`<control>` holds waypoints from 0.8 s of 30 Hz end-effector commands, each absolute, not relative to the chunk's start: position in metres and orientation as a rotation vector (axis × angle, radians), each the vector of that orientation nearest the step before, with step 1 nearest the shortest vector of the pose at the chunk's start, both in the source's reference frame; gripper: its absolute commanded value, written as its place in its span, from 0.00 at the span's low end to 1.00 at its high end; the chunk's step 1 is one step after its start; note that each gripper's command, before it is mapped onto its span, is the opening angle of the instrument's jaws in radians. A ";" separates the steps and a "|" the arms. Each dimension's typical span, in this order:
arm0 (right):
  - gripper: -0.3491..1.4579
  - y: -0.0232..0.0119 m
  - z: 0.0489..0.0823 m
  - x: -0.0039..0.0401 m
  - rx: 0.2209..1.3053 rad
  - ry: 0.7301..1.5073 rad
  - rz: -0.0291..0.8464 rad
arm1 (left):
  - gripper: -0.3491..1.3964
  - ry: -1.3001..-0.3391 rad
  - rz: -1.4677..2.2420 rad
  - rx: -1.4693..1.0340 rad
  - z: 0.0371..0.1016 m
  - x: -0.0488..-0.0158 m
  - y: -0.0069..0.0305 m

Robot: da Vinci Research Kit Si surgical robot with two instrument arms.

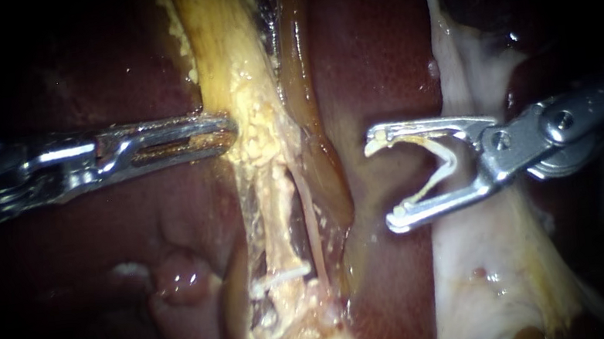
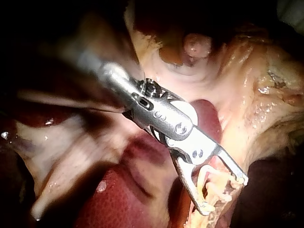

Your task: Clipping second clip left tube

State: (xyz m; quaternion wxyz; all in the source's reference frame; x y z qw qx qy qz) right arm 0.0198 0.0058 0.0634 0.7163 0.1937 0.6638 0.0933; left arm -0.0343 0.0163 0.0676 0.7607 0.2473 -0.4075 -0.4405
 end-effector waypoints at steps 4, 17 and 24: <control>0.52 0.0056 0.0634 0.0198 0.434 1.472 0.201 | 0.00 -0.887 -0.957 0.540 0.0674 -0.0340 0.0163; 0.52 0.0007 0.0680 0.0256 0.625 1.406 0.293 | 0.00 -0.881 -0.967 0.548 0.0620 -0.0318 0.0161; 0.51 -0.0011 0.0723 0.0284 0.670 1.329 0.320 | 0.00 -0.879 -0.957 0.538 0.0598 -0.0315 0.0156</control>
